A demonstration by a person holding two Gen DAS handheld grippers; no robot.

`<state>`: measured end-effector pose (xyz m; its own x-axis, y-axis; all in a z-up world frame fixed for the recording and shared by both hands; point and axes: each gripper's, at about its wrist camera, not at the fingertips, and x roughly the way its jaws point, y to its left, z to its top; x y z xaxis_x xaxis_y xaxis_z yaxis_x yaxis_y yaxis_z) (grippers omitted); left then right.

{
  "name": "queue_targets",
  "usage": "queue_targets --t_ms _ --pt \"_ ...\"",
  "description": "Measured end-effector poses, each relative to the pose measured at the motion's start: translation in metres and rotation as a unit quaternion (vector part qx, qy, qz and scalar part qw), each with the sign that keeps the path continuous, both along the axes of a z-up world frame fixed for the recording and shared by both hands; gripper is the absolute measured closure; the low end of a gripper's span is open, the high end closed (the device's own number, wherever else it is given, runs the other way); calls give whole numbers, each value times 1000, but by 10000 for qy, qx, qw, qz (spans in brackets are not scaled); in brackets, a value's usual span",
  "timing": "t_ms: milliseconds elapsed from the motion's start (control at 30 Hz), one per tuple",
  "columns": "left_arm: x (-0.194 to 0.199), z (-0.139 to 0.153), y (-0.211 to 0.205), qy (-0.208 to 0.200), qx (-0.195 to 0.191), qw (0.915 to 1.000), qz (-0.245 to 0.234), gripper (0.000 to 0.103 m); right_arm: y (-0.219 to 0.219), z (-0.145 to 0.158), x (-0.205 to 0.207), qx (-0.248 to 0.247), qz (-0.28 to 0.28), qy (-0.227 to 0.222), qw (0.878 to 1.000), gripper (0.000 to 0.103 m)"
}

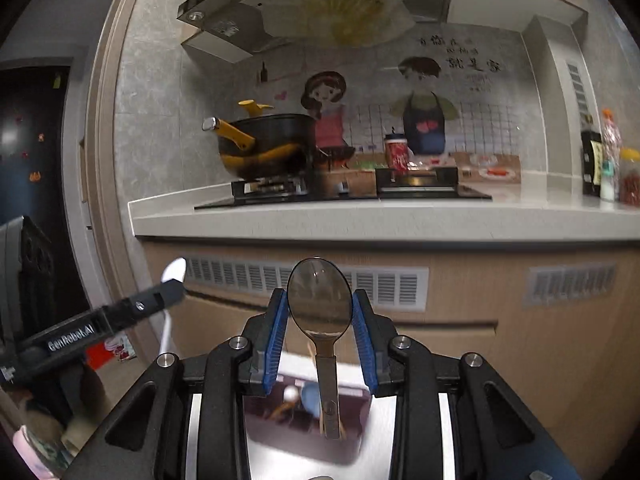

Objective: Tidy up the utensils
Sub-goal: 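Lift both spoons over the caddy, lower them in and open both tools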

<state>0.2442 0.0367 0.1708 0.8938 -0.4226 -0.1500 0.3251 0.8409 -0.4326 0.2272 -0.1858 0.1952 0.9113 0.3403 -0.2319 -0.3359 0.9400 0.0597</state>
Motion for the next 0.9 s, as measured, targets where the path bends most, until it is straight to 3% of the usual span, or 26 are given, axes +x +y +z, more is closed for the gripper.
queue_targets --t_ms 200,633,667,800,900 --pt "39 -16 -12 59 -8 9999 -155 68 10 -8 28 -180 -50 12 9998 73" --pt "100 -86 2 767 -528 9950 -361 68 13 -71 92 -198 51 815 9965 72" --pt "103 -91 2 787 -547 9947 -370 64 13 -78 95 -199 65 908 9956 72" --pt "107 -108 11 1135 -531 9917 -293 38 12 -99 98 -237 56 1250 9919 55" --pt "98 -113 22 1353 -429 9898 -103 36 6 -109 86 -361 -64 1287 9910 45"
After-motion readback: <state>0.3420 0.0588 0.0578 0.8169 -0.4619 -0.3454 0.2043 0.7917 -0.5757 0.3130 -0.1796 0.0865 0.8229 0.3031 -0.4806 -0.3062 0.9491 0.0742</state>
